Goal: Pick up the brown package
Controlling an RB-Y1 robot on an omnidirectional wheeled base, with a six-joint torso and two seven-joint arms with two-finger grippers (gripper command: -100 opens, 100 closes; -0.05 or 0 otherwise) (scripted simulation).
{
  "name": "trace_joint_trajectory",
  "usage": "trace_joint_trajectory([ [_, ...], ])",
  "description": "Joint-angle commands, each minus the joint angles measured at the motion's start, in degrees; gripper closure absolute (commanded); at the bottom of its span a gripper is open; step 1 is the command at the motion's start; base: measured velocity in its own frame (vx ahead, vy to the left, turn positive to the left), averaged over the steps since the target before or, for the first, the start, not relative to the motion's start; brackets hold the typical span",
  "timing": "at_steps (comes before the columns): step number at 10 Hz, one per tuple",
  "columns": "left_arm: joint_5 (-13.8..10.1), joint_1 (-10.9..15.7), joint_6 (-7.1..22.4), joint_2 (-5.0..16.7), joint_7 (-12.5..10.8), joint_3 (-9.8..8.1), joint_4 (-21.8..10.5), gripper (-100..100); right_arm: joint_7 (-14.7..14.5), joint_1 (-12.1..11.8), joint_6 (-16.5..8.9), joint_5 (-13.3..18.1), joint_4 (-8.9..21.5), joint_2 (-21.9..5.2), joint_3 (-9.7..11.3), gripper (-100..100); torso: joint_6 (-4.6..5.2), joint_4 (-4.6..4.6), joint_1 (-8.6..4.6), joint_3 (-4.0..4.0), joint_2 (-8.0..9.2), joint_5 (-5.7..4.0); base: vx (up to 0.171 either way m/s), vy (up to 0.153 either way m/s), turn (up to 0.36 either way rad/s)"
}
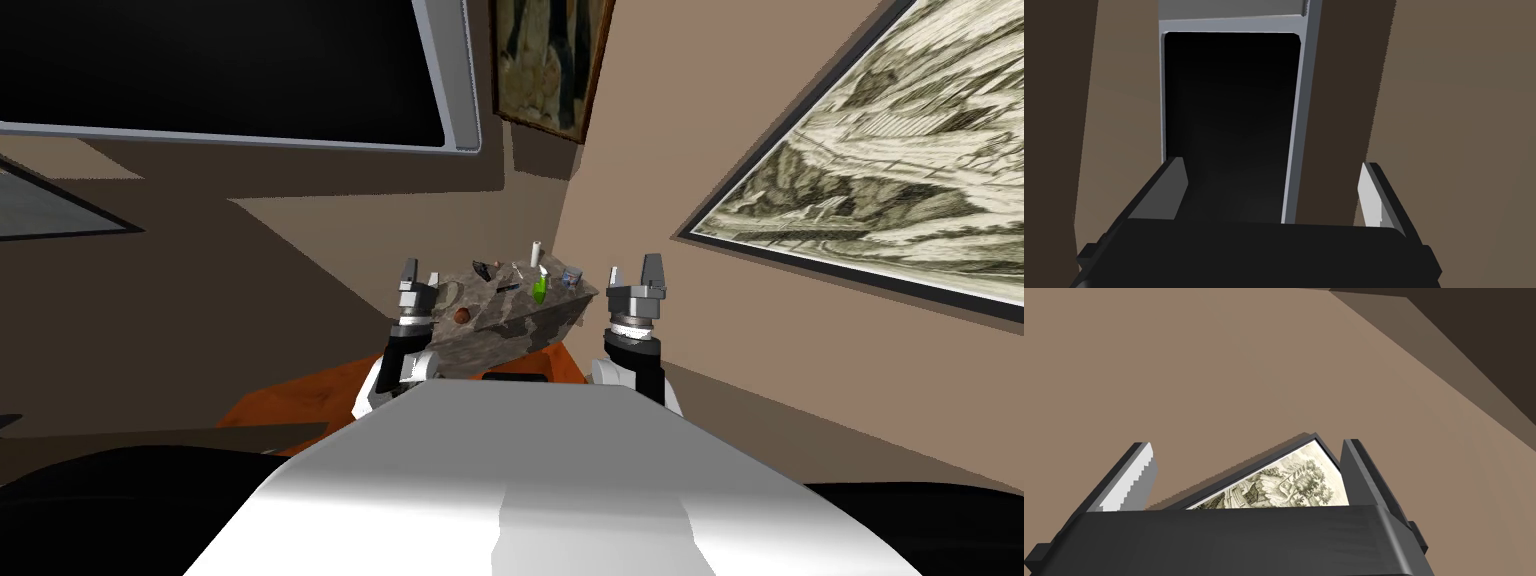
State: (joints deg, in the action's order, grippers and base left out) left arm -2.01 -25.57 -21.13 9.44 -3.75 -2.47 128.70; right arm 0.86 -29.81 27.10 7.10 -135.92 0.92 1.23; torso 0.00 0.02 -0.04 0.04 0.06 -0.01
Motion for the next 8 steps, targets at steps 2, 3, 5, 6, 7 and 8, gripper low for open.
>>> trace_joint_trajectory([
  [2, -0.2, 2.0, 3.6, 1.5, -1.2, 0.10, -1.1, -100, 0.0, 0.0, 0.0, 0.0, 0.0, 0.0, 0.0, 0, 0.02, 0.00, -0.03, 0.00, 0.00, 0.00, -0.019, -0.020, -0.047],
  [3, -0.5, 3.7, 5.5, 2.8, -2.4, 0.13, -1.9, -100, 0.0, 0.0, 0.0, 0.0, 0.0, 0.0, 0.0, 0, 0.00, 0.00, -0.02, 0.00, -0.01, -0.01, -0.018, -0.022, -0.065],
  [5, -0.8, 5.5, 8.6, 4.2, -3.7, 0.12, -2.8, -100, 0.0, 0.0, 0.0, 0.0, 0.0, 0.0, 0.0, 0, 0.00, 0.00, -0.02, -0.01, -0.02, -0.01, -0.016, -0.021, -0.057],
  [6, -0.8, 5.5, 10.2, 4.2, -3.7, 0.12, -2.8, -100, 0.0, 0.0, 0.0, 0.0, 0.0, 0.0, 0.0, 0, 0.01, 0.00, -0.03, -0.01, -0.02, -0.01, -0.014, -0.017, -0.045],
  [7, -1.2, 7.4, 11.9, 5.6, -5.0, 0.07, -3.8, -100, 0.0, 0.0, 0.0, 0.0, 0.0, 0.0, 0.0, 0, -0.01, -0.01, -0.01, -0.01, -0.02, 0.00, -0.014, -0.021, -0.096],
  [8, -1.2, 7.4, 13.8, 5.6, -5.0, 0.07, -3.8, -100, 0.0, 0.0, 0.0, 0.0, 0.0, 0.0, 0.0, 0, 0.01, -0.01, -0.02, -0.02, -0.03, -0.01, -0.012, -0.016, -0.035],
])
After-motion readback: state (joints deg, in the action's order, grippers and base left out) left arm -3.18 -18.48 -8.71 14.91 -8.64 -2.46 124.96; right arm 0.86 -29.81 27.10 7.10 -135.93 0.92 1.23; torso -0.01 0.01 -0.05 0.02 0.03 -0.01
